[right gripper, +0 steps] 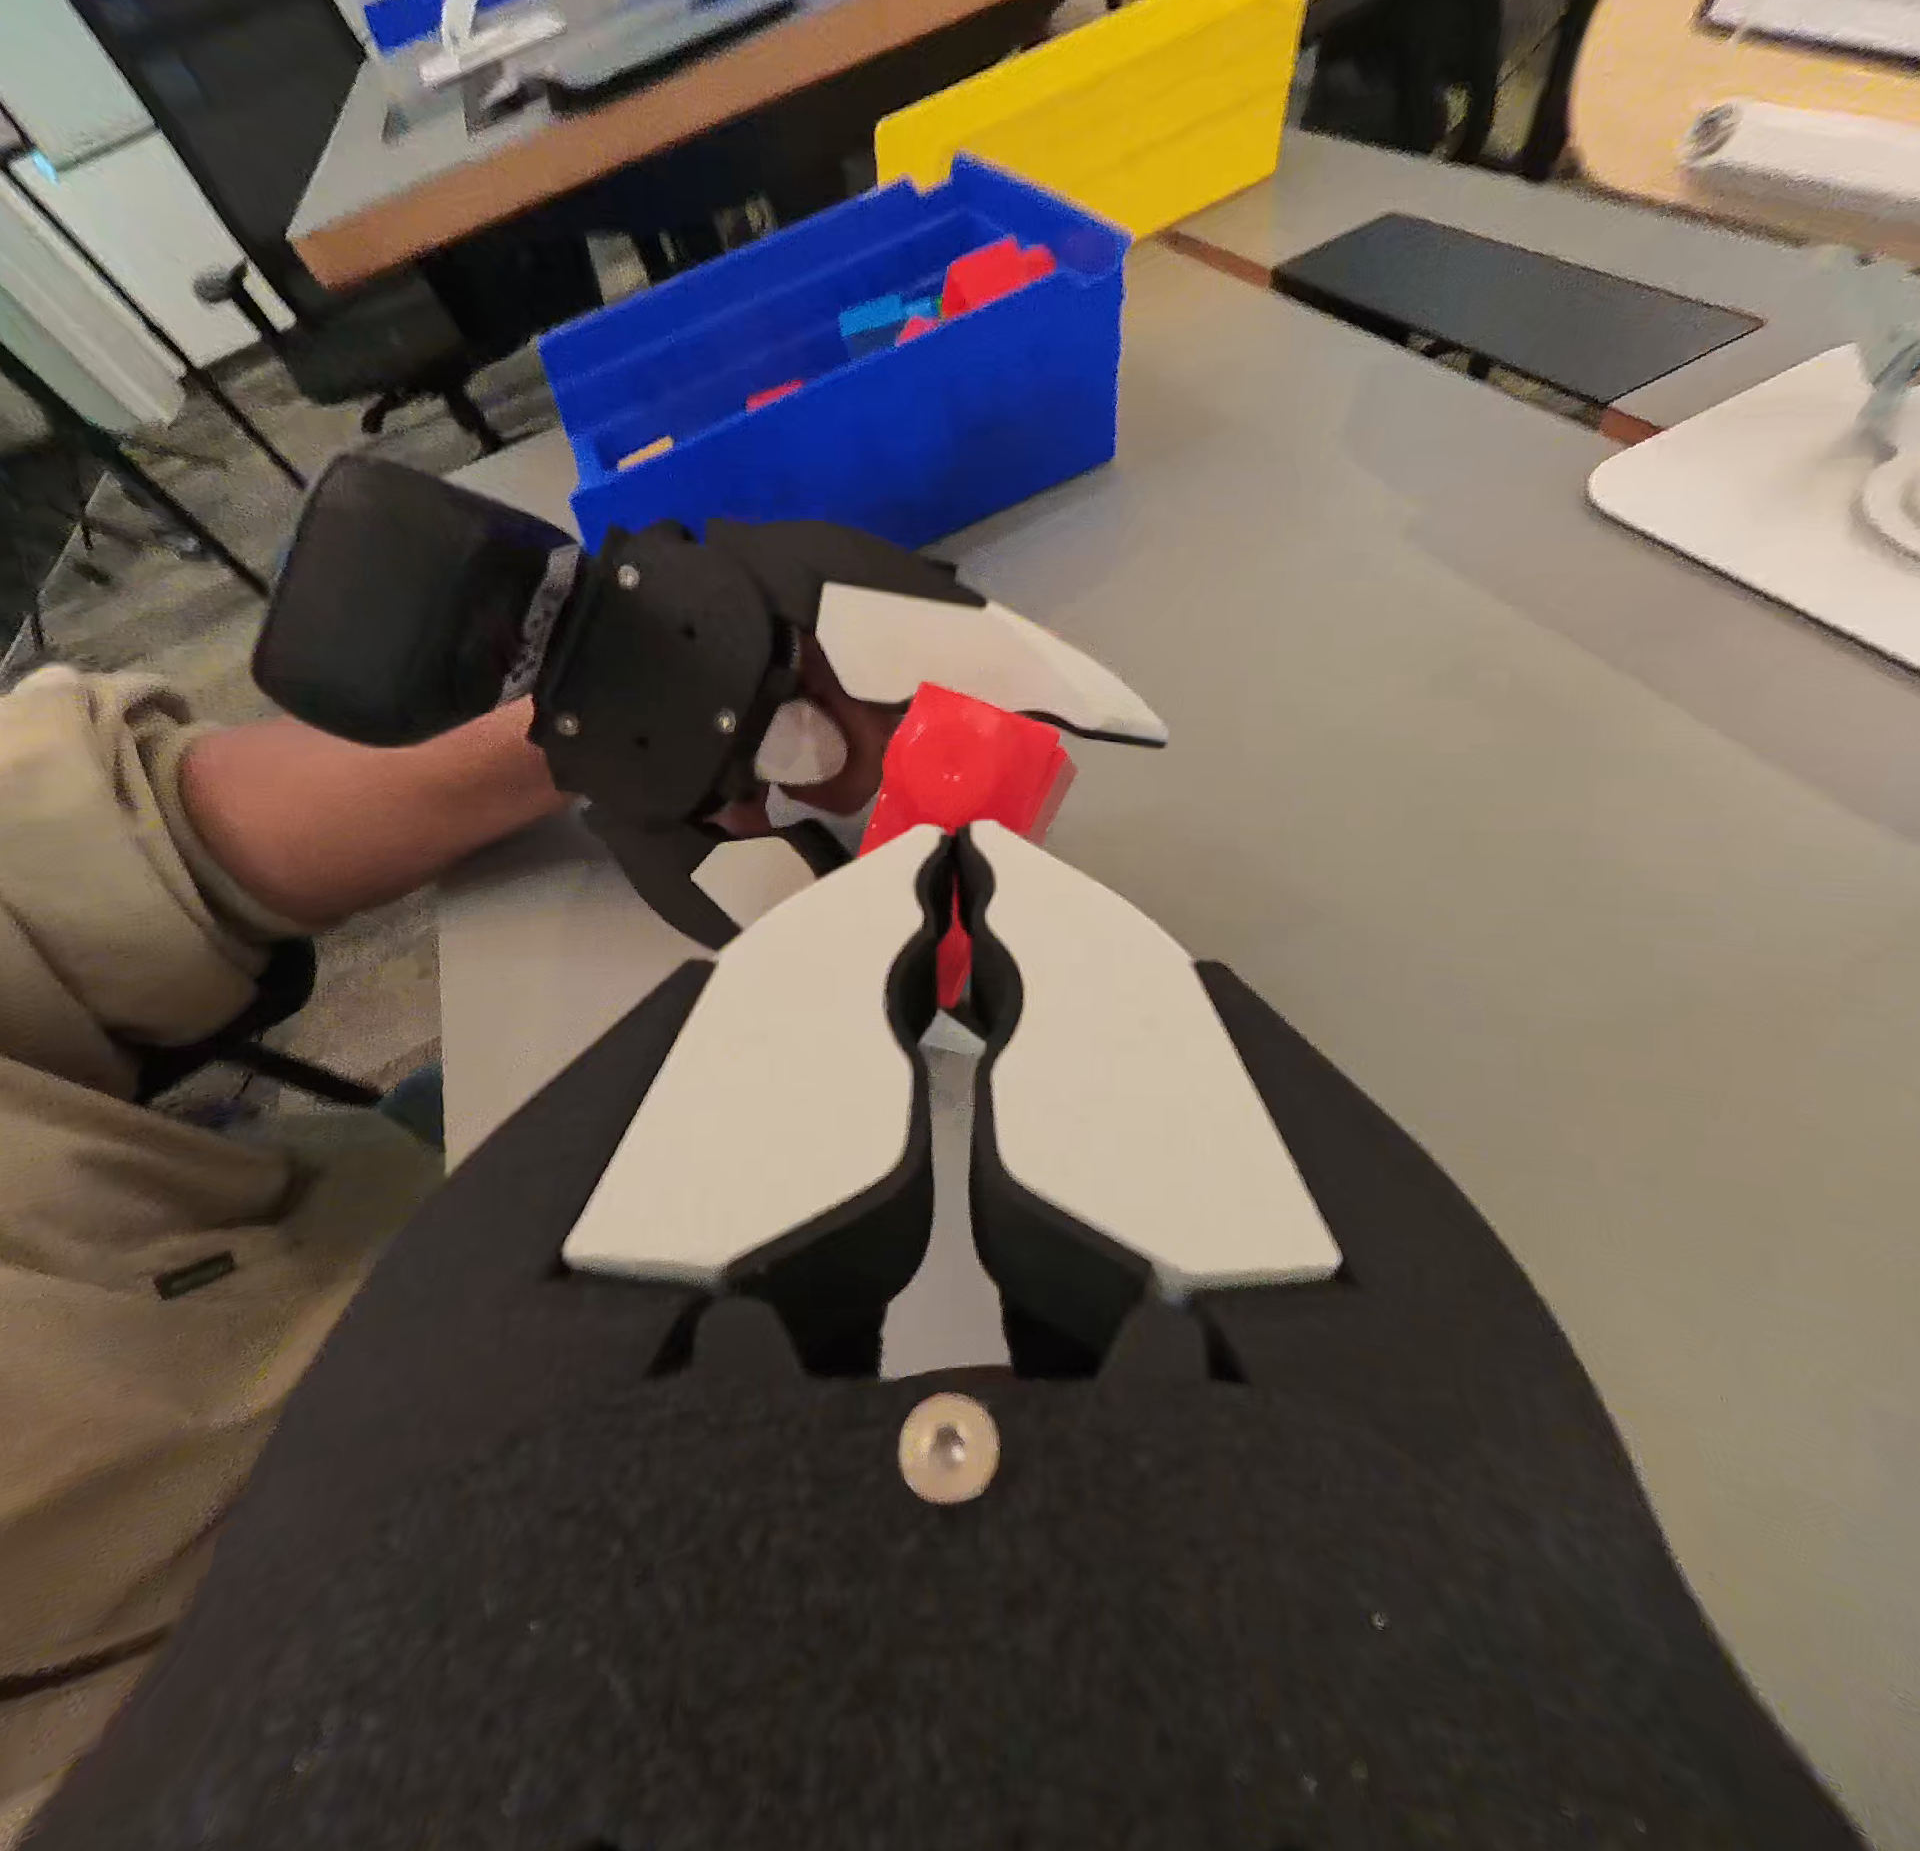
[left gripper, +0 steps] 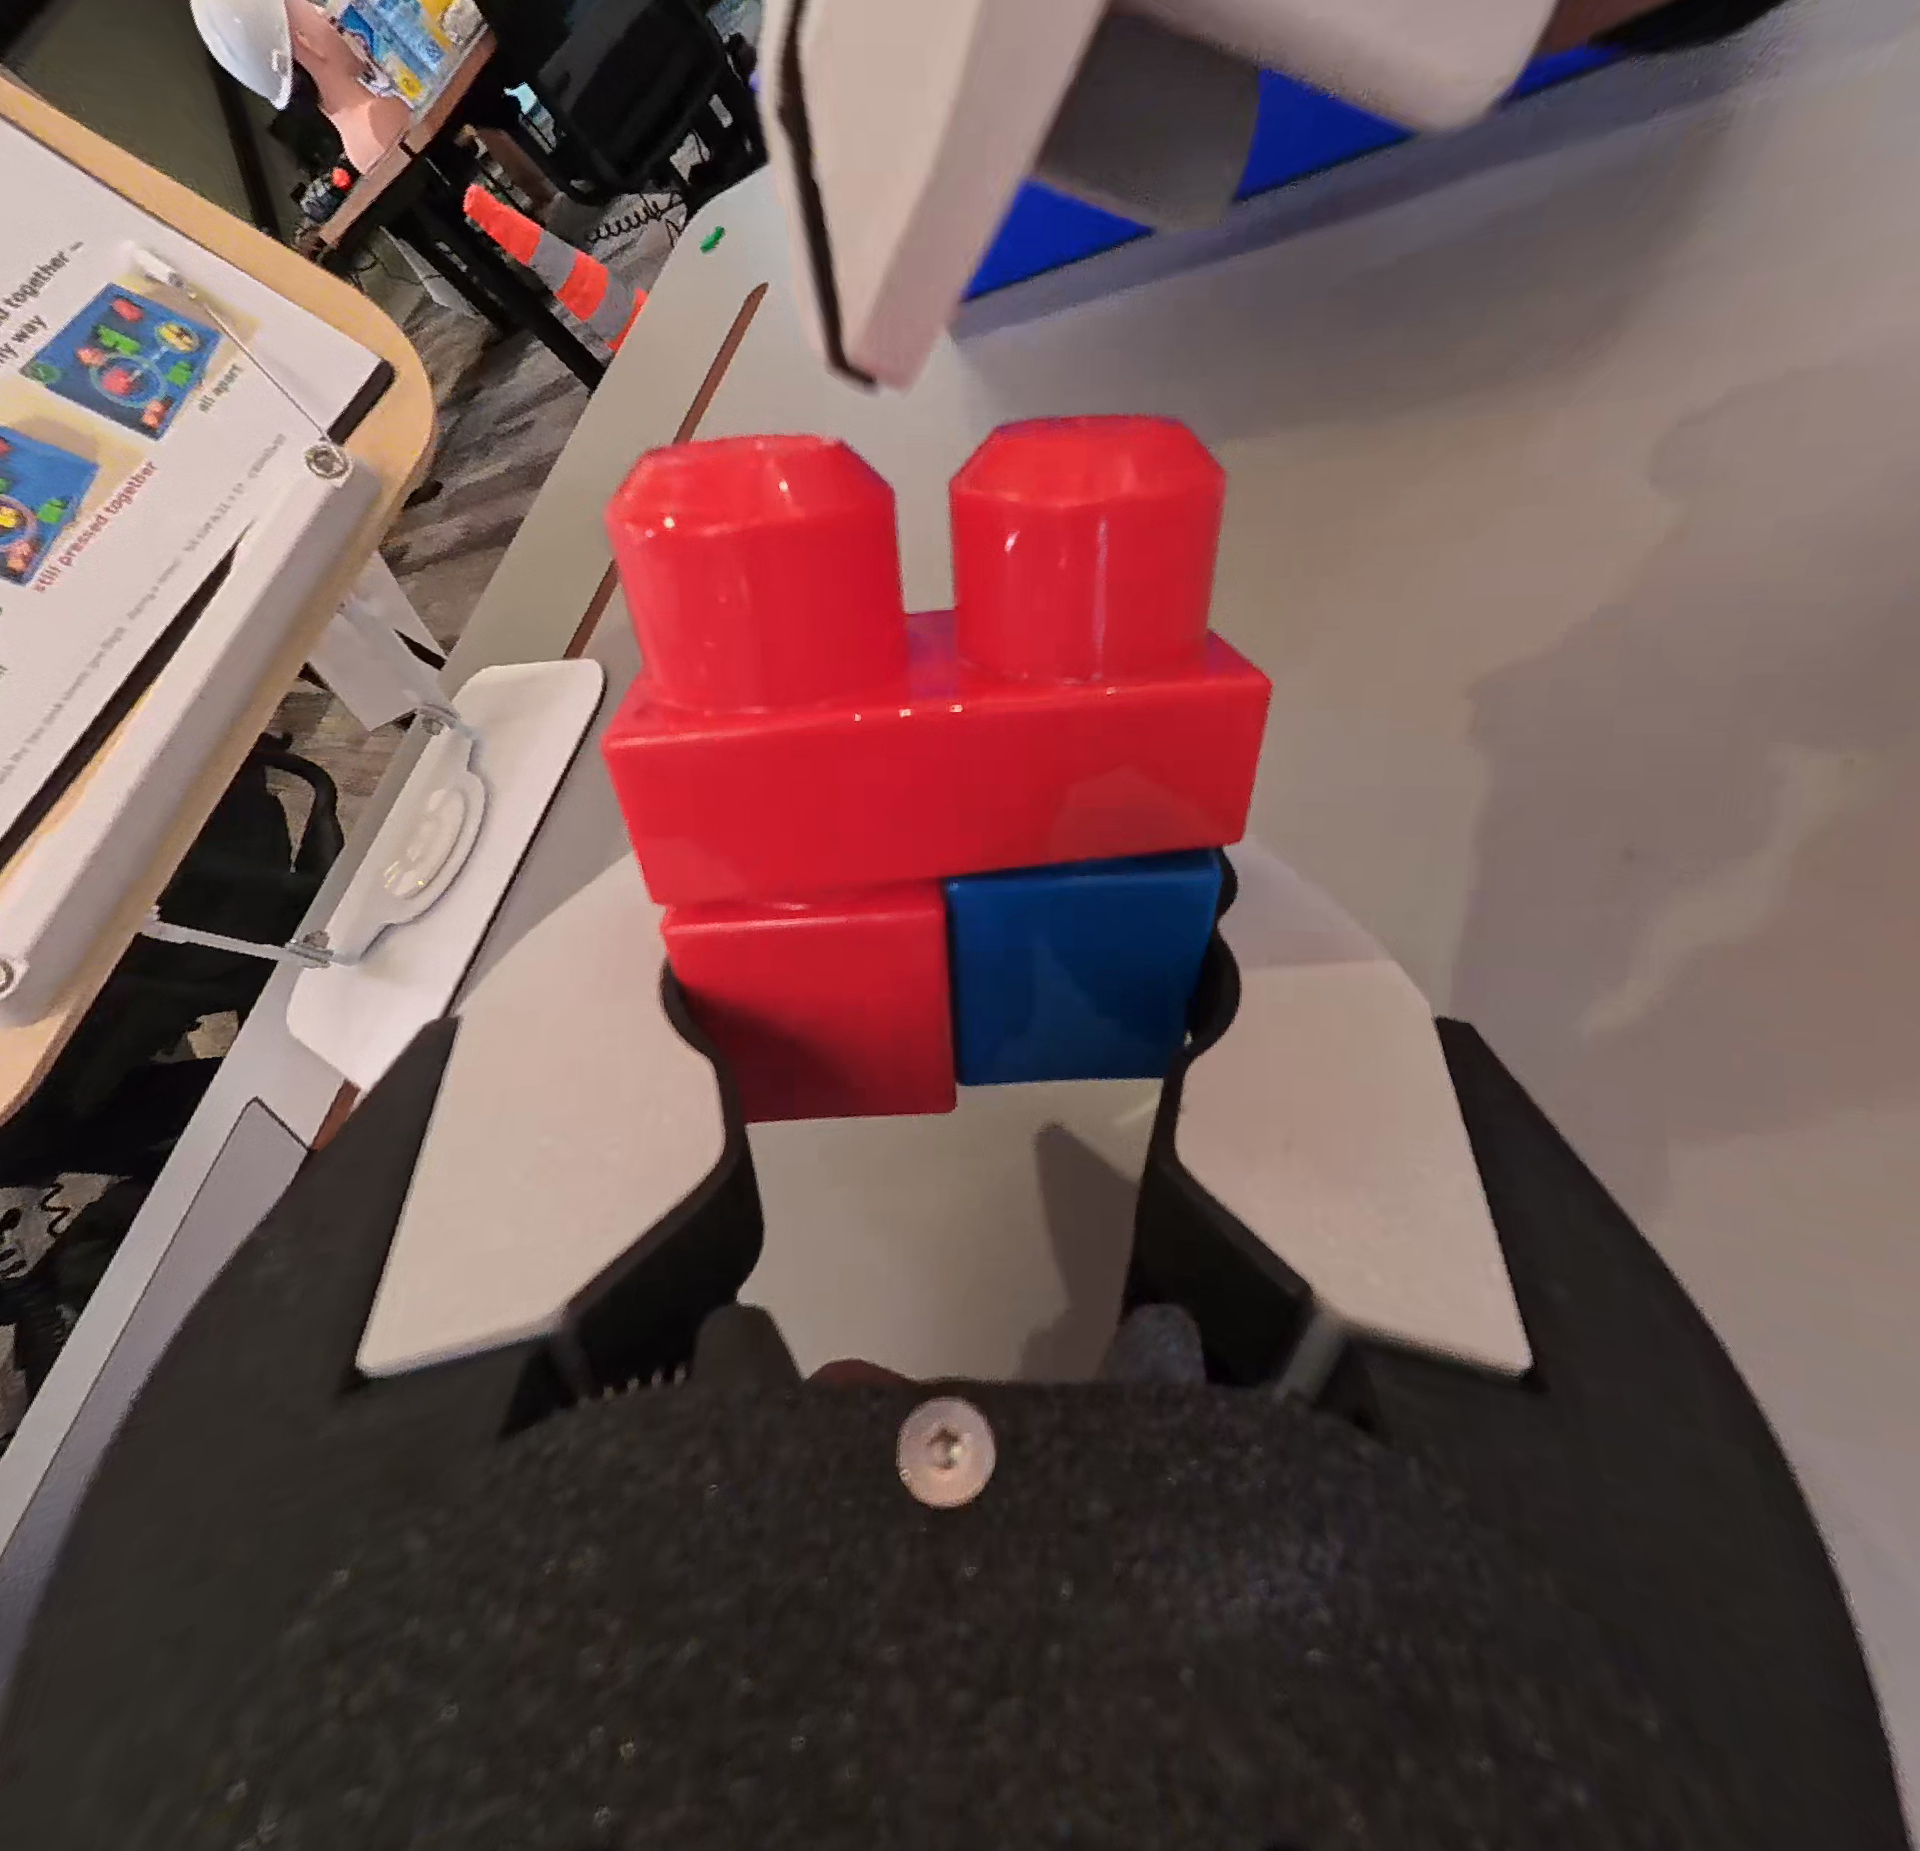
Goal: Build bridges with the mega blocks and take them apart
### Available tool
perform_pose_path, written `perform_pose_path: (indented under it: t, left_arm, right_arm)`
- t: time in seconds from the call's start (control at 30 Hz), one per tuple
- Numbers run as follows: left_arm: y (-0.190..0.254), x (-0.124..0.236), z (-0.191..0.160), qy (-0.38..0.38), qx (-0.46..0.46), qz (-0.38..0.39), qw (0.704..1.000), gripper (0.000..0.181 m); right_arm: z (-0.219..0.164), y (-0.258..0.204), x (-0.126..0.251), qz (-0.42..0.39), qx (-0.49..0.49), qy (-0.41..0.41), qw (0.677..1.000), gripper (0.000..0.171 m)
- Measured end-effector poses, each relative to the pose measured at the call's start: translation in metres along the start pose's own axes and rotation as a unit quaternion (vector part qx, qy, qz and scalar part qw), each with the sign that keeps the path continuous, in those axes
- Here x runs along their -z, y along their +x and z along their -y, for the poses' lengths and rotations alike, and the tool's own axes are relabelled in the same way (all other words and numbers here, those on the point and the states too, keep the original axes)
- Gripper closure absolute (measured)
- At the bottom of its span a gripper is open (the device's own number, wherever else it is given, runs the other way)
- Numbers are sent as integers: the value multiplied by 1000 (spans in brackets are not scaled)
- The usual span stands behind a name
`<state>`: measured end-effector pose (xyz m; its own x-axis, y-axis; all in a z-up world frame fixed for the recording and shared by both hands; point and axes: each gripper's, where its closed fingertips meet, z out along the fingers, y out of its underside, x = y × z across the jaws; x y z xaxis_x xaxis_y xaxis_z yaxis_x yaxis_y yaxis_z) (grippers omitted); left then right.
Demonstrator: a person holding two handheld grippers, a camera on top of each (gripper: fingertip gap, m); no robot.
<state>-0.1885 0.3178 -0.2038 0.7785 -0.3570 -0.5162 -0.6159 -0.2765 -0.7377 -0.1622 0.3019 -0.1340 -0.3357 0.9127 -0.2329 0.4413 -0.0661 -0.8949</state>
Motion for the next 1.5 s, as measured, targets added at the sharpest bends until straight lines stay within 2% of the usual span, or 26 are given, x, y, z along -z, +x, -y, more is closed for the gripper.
perform_pose_path:
  t: [0.3,0.47,0.83,1.07,1.1,1.17,1.23,1.27,1.5]
  left_arm:
    - [1,-5,-2,-9,1,7,1000,92]
    - [4,-8,-3,-11,6,3,1000,92]
    - [6,-10,-4,-14,9,1,1000,93]
    - [0,-11,0,-6,18,11,1000,92]
    - [-1,-11,-1,-11,19,15,1000,92]
    - [-9,-9,-1,-14,2,47,999,92]
    - [-16,-5,1,-21,-32,88,995,92]
    - [-16,-3,3,-20,-40,95,994,92]
    - [-16,-6,4,-34,-53,104,993,92]
  right_arm:
    - [-9,3,-5,-11,-15,-39,999,171]
    - [-9,-7,-8,15,-23,-36,999,171]
    - [-12,-6,-8,-13,2,-59,998,171]
    - [-1,-2,-5,-37,0,-22,999,171]
    - [4,0,-1,-53,0,-12,999,166]
    - [9,3,3,-82,0,-5,997,141]
    - [4,4,0,-113,14,-29,993,121]
    - [1,5,-3,-128,25,-41,991,117]
    - [-17,11,-26,-158,36,-91,983,123]
